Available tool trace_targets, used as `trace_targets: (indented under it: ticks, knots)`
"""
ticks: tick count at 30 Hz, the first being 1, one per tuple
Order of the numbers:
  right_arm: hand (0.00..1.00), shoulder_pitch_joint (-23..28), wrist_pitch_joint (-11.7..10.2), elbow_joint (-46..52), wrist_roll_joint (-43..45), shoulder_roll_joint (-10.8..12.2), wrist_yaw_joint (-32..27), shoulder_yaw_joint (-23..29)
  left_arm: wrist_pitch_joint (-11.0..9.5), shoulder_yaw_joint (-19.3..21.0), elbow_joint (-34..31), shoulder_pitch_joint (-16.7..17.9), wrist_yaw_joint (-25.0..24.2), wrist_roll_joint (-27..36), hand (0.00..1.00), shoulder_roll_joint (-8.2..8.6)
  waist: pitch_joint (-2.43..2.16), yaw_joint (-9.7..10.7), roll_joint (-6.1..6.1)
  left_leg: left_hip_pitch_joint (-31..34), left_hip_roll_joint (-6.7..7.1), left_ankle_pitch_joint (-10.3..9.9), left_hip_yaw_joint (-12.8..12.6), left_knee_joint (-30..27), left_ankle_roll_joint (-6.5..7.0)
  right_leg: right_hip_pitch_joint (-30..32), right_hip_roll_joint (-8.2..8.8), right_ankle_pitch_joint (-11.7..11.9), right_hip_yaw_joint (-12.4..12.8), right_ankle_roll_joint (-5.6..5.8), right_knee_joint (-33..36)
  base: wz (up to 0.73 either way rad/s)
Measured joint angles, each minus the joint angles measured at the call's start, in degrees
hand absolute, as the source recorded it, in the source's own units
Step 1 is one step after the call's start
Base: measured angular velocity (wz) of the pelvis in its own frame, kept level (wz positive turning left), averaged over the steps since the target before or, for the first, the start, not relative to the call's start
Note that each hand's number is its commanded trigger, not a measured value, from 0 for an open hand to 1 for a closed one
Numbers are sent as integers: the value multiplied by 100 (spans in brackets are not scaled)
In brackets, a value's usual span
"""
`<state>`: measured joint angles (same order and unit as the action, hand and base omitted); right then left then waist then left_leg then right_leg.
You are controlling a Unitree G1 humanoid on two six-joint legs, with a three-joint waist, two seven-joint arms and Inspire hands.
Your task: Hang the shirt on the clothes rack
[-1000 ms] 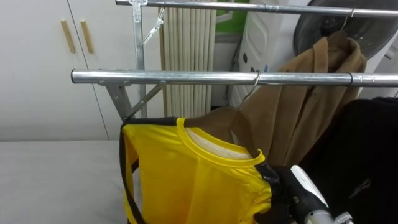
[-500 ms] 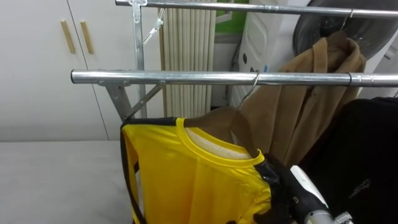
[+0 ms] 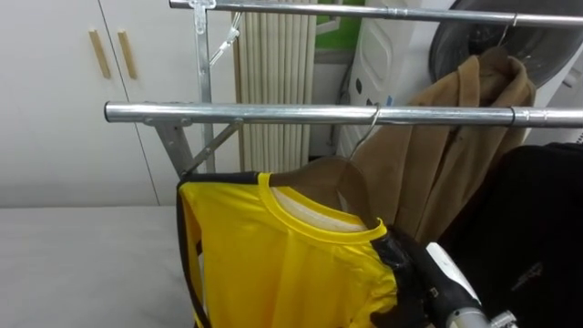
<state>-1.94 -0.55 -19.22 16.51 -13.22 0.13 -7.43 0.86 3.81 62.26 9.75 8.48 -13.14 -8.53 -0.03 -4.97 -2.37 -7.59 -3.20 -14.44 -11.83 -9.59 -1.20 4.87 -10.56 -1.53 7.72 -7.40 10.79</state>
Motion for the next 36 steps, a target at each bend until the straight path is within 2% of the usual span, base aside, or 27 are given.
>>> trace_targets:
  ticks: [7, 18, 24, 25, 30, 33, 36]
  knots:
    - [0, -5, -24, 203, -2230, -12, -55, 160, -117, 13, 81, -2, -17, 5, 0, -6, 14, 29, -48, 5, 6, 1, 28, -10, 0, -3, 7, -3, 17, 2, -10, 0]
    - [0, -3, -78, 278, -4118, -9, -32, 271, -171, 102, 81, 176, -18, -1, 0, -6, 18, 67, -49, -8, 2, 1, 31, -8, 0, -11, 14, -14, -32, -2, -17, 0]
    - [0, -4, -78, 277, -4331, 1, -49, 270, -171, 102, 80, 250, -21, -7, 0, 3, 28, 136, -33, -49, 4, 1, 30, -10, 1, -47, 14, -13, -25, -3, -17, 0]
    - [0, -2, -78, 277, -4330, 2, -73, 266, -171, 101, 84, 256, -21, -12, 0, 7, 48, 137, -18, -78, 6, 1, 29, -6, 1, -78, 12, -31, -16, 19, -18, 0]
    - [0, 0, -79, 277, -4318, 4, -210, 256, -167, 95, 63, 265, -15, -33, 0, 12, 53, 154, 2, -61, 6, -6, 39, -2, 3, -58, 2, -77, 2, 56, -17, 0]
    - [0, 2, -79, 277, -4292, 4, -272, 255, -155, 95, 64, 277, -14, -51, 0, 13, 31, 151, 30, -59, -1, -16, 43, -2, -6, -60, -4, -46, 0, 12, -2, 0]
    - [0, 21, -79, 277, -4292, 3, -310, 255, -120, 95, 64, 280, -13, -53, 0, 37, -17, 155, 73, -67, -1, -15, 43, -5, -6, -61, -5, -26, 1, -16, -3, 0]
